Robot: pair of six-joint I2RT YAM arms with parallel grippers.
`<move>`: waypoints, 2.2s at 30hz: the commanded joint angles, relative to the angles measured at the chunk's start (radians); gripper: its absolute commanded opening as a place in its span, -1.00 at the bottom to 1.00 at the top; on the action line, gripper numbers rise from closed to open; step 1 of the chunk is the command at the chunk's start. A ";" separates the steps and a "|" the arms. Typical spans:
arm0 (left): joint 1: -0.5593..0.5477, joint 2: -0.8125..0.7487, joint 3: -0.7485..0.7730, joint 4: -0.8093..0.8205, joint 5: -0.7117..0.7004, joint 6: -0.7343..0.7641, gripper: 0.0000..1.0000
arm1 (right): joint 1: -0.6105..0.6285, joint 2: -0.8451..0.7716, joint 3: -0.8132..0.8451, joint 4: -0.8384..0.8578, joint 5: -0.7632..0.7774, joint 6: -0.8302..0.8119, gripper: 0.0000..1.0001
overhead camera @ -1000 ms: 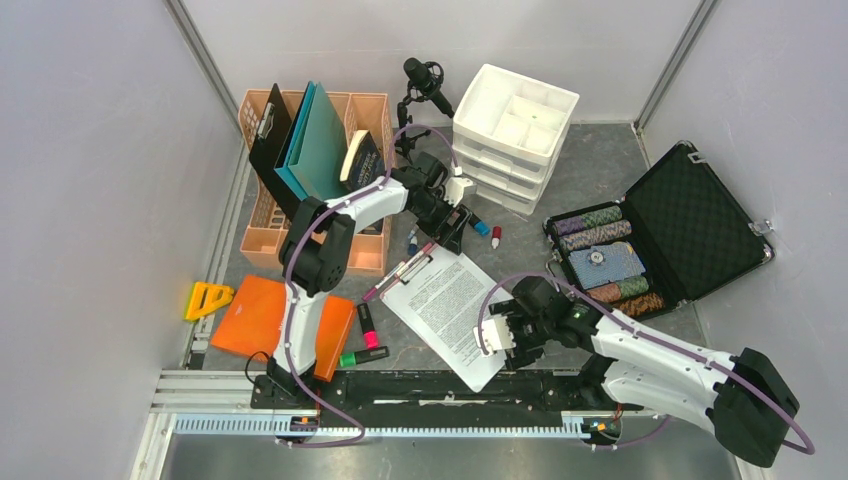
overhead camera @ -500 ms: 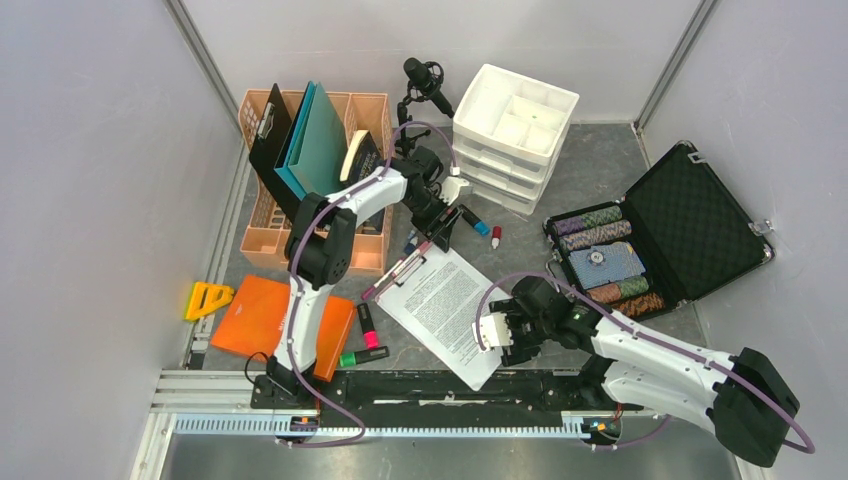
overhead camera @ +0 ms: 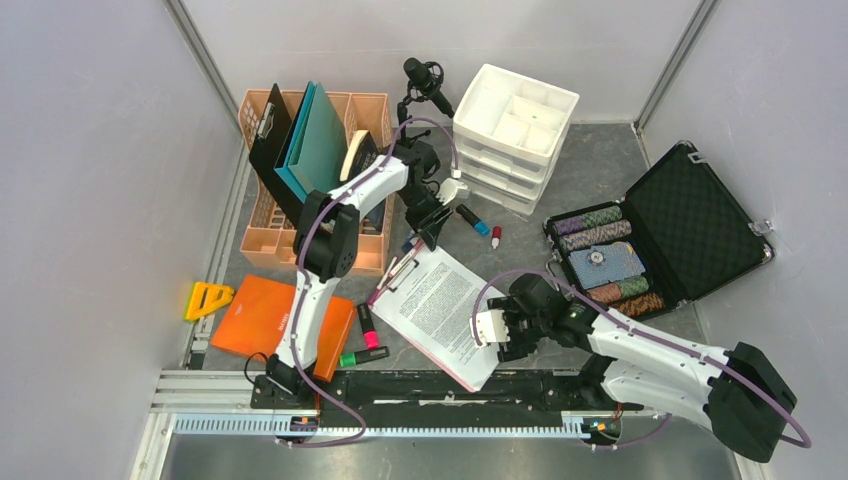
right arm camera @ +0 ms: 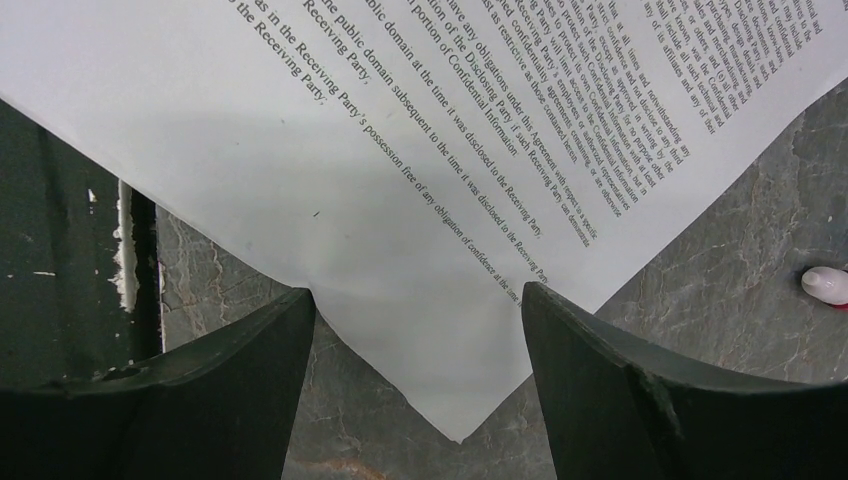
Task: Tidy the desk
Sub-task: Pick up the folder from the center of the board.
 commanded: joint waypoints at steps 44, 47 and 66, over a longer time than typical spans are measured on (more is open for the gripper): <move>-0.024 0.091 0.220 -0.483 0.143 0.206 -0.21 | -0.006 0.099 -0.090 0.052 0.221 -0.003 0.59; -0.017 0.050 0.185 -0.389 0.069 0.139 0.05 | -0.006 0.093 -0.091 0.049 0.221 -0.002 0.59; 0.113 -0.582 -0.602 0.011 -0.188 -0.145 0.85 | -0.022 -0.074 -0.033 -0.063 0.198 -0.064 0.70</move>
